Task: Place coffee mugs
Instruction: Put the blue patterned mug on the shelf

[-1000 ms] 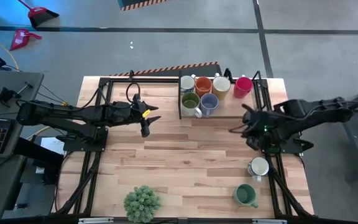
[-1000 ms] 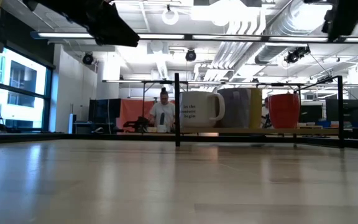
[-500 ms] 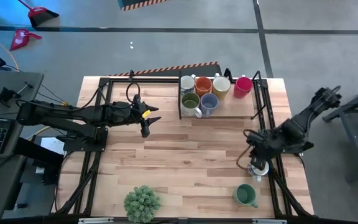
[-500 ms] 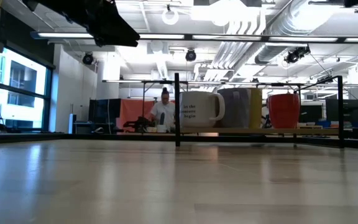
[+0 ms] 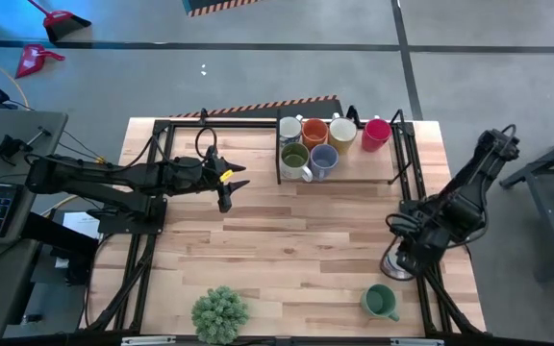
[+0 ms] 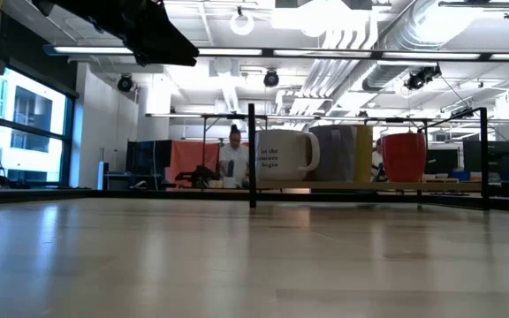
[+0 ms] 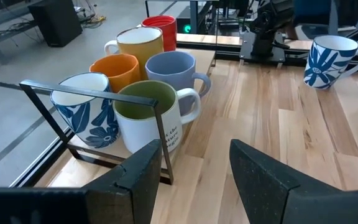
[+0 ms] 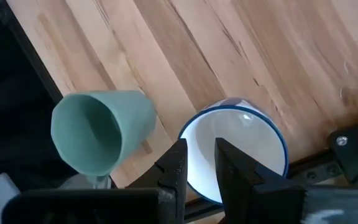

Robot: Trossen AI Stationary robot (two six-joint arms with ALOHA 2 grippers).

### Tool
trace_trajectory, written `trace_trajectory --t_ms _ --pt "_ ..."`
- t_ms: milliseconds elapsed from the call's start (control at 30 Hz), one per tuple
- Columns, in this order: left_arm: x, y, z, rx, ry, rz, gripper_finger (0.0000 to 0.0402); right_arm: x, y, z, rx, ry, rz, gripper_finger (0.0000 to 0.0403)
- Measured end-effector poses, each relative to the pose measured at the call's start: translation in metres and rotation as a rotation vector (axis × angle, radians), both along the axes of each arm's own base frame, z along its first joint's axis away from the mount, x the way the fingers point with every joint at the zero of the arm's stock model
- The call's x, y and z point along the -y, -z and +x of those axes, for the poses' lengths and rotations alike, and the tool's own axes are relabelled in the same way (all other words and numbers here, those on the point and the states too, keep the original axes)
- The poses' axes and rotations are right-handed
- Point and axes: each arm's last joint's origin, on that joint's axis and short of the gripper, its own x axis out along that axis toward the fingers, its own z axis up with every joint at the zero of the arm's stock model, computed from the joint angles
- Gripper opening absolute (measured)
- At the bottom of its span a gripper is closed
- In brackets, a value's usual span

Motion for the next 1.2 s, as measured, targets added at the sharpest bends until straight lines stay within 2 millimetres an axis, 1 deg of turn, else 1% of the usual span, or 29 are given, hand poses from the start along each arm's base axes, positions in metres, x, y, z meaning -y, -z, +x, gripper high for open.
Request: trace_trajectory --t_ms 133,233,433,567,700,800,1000,1200 --pt "0.0 0.0 0.0 0.0 0.0 0.0 0.018 -0.002 0.0 0.0 0.014 -0.006 -0.011 0.0058" --pt "0.0 0.0 0.0 0.0 0.0 0.0 0.018 -0.006 0.004 0.003 0.009 -0.005 -0.022 0.0058" --pt "0.0 0.0 0.0 0.001 -0.014 0.008 0.018 -0.02 0.021 0.01 -0.113 -0.047 -0.031 0.0058" --pt "0.0 -0.001 0.0 0.006 -0.017 0.006 0.018 -0.024 0.027 0.014 -0.133 -0.079 -0.068 0.0058" --pt "-0.001 -0.001 0.0 0.009 -0.017 0.006 0.018 -0.025 0.032 0.015 -0.159 -0.074 -0.111 0.0058" --pt "-0.001 -0.001 0.0 0.009 -0.018 0.006 0.018 -0.026 0.033 0.018 -0.142 -0.063 -0.129 0.0058" --pt "-0.001 -0.001 0.0 0.009 -0.019 0.007 0.018 -0.031 0.032 0.024 -0.093 -0.054 -0.056 0.0058" --pt "-0.001 -0.001 0.0 0.008 -0.019 0.007 0.018 -0.032 0.032 0.025 -0.105 0.004 -0.035 0.0058"
